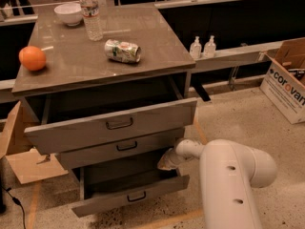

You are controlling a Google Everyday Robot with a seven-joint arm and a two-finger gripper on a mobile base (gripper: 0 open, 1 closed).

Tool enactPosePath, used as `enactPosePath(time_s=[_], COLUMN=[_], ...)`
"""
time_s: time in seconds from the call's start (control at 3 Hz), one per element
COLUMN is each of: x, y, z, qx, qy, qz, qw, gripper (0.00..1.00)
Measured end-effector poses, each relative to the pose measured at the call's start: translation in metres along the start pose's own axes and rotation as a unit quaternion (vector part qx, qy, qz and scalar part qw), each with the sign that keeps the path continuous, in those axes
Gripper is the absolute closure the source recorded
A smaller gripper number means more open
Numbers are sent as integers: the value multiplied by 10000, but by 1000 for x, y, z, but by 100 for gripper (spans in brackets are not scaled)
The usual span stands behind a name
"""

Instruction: Open bottom drawer

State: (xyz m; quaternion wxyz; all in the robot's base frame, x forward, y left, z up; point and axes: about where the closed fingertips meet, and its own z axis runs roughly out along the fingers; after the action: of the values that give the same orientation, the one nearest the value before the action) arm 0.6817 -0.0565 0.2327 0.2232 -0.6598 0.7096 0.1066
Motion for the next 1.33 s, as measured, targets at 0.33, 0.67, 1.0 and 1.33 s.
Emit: enactPosePath(time_s=[0.33, 0.67, 1.0, 1.33], x=[3, 4, 5, 13], y=[-2, -2, 6, 30], z=[22, 44, 63, 82], qx=[-102, -241, -514, -934], qy=[9, 28, 58, 74], qz=[-196, -396, -454, -321], qw=[9998, 9989, 9976, 9951], gripper=[100, 100, 100, 100])
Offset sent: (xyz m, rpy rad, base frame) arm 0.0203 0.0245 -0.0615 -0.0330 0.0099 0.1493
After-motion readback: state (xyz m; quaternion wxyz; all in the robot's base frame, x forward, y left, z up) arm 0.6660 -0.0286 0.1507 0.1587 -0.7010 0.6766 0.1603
